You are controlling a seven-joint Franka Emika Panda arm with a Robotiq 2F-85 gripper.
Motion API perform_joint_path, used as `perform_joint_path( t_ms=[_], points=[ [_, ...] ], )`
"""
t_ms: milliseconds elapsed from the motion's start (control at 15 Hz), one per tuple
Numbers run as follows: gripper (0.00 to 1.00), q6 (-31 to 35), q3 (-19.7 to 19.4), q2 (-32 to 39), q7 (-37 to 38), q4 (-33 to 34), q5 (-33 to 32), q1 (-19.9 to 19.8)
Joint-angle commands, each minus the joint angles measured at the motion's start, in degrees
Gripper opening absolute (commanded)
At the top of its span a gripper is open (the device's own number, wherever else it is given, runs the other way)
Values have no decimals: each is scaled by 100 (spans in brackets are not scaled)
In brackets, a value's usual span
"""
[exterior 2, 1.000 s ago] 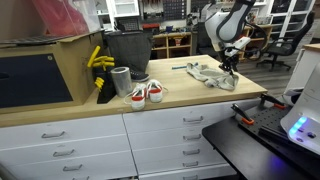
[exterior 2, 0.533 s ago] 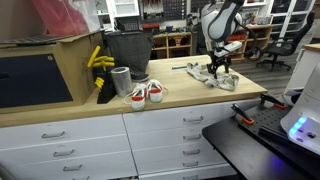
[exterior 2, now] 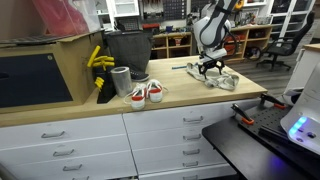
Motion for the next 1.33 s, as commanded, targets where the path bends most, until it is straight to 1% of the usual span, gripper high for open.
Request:
perform_joint_path(
  t_ms=[0, 133, 267, 333, 533, 667, 733, 800, 867, 1000, 1267],
  points=[
    [66, -343, -186, 305, 800, 305, 257, 95],
    [49, -488, -133, 403, 1071, 314, 579, 71],
    [36, -498, -31, 471, 1213, 295, 914, 55],
    [27, -445, 14, 501, 1315, 271, 1074, 56],
    [5, -179, 197, 601, 1502, 196, 1576, 64],
    [1, -32, 296, 598, 1649, 182, 1790, 103],
    [0, 81, 363, 595, 1717, 161, 1913, 126],
    [3, 160, 422, 616, 1778, 172, 2029, 150],
    [1, 239, 498, 645, 1831, 198, 2139, 187],
    [3, 380, 631, 699, 1985, 261, 2328, 290],
    [3, 702, 839, 839, 2297, 403, 2518, 569]
  ],
)
